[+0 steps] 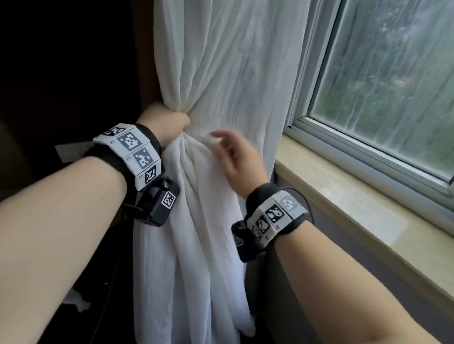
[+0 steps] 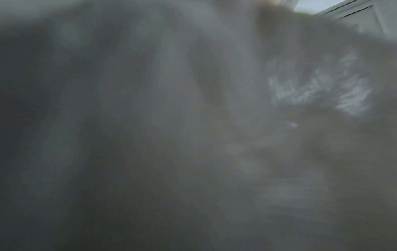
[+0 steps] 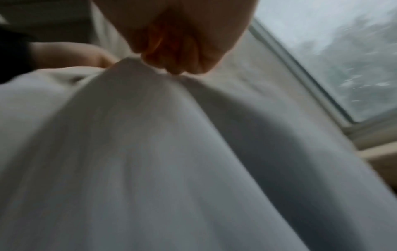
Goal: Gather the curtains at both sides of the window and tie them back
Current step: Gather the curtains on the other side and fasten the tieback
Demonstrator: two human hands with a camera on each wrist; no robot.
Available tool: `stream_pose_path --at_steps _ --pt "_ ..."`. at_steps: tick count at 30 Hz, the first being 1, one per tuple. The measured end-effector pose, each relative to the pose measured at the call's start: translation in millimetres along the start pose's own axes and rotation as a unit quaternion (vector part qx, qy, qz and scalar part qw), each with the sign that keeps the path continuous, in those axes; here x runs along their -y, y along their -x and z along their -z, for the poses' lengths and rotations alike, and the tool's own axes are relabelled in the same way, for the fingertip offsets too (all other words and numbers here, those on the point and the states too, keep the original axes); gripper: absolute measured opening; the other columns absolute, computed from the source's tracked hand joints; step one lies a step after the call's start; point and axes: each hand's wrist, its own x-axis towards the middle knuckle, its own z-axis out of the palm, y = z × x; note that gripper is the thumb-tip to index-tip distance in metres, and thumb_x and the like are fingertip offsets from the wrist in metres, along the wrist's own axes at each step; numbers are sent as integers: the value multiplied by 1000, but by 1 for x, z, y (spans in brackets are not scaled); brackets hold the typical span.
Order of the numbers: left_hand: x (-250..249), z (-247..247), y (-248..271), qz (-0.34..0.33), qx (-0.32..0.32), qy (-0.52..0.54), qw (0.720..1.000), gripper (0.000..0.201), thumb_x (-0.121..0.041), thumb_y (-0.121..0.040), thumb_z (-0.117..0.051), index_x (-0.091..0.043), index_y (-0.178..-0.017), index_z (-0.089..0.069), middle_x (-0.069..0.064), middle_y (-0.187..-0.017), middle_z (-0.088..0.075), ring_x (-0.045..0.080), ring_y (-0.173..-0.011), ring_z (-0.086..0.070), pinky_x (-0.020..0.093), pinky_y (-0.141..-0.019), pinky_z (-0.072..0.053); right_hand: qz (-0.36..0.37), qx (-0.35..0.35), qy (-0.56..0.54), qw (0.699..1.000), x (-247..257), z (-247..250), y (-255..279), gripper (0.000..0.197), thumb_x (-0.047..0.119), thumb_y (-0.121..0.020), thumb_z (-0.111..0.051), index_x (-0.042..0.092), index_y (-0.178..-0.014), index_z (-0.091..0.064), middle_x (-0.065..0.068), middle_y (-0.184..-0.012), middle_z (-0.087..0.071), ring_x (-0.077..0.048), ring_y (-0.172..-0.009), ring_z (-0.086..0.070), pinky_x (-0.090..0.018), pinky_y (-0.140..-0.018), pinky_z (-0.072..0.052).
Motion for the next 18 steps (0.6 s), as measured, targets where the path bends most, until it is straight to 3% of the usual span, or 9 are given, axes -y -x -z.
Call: stream_pose_path --at_steps 2,3,6,8,10,12,14,16,18 --pt "2 0 -2 0 -25 -11 1000 32 -9 -86 -52 1 -116 -58 14 -115 -59 29 -115 -53 21 -77 -33 -84 -172 5 982 -24 17 -7 36 29 -85 -59 13 -116 -53 5 -97 -51 -6 -84 -52 -28 -80 -44" --pt "3 0 -3 1 -27 -16 999 32 -8 -86 -51 2 -115 -57 15 -115 -59 30 -117 -52 22 -77 -32 -157 -208 0 966 -35 25 -12 50 33 -82 -64 14 -124 -47 5 -103 -47 -10 -94 -51 -30 -88 -43" --pt "5 1 -3 2 -22 -19 1000 15 -7 -86 -51 1 -92 -62 16 -108 -59 32 -117 -52 23 -77 -33 -368 -86 -127 917 -51 39 -26 81 43 -78 -68 23 -142 -23 0 -122 -45 -14 -111 -46 -33 -100 -37" --pt "5 1 -2 3 -18 -17 1000 15 -7 -86 -51 -6 -72 -55 13 -101 -56 31 -114 -53 23 -77 -33 -375 -12 -148 915 -57 40 -33 65 41 -82 -65 21 -137 -36 2 -116 -53 -11 -103 -52 -26 -89 -38" --pt "6 1 -2 6 -10 -6 1000 21 -8 -85 -51 -10 -65 -49 11 -93 -56 28 -102 -54 23 -77 -34 -341 -16 -158 927 -60 36 -38 26 35 -84 -63 23 -107 -60 6 -95 -62 -6 -83 -57 -23 -78 -39" --pt "8 0 -2 11 -11 1 1000 30 -8 -85 -51 -16 -59 -39 2 -73 -49 22 -89 -47 23 -72 -34 -334 -42 -197 921 -59 32 -38 5 29 -86 -60 26 -82 -61 10 -76 -59 -4 -70 -53 -22 -73 -41" --pt "8 0 -2 12 -11 9 1000 32 -8 -85 -51 -17 -58 -37 -2 -67 -43 20 -87 -43 25 -68 -35 -341 -41 -280 896 -56 31 -36 11 32 -89 -58 22 -94 -58 8 -86 -59 -7 -80 -56 -25 -78 -44" --pt "9 0 -1 5 -9 11 1000 31 -7 -84 -52 -16 -58 -37 3 -73 -48 21 -86 -44 24 -73 -35 -345 -20 -349 871 -53 31 -38 39 41 -88 -57 22 -120 -45 6 -103 -61 -13 -90 -61 -28 -82 -47" --pt "9 0 1 -3 -4 11 1000 29 -7 -83 -51 -15 -59 -39 8 -83 -51 22 -86 -45 25 -76 -35 -345 -11 -337 876 -47 31 -45 41 41 -86 -59 21 -122 -50 7 -98 -64 -11 -82 -63 -28 -78 -49"
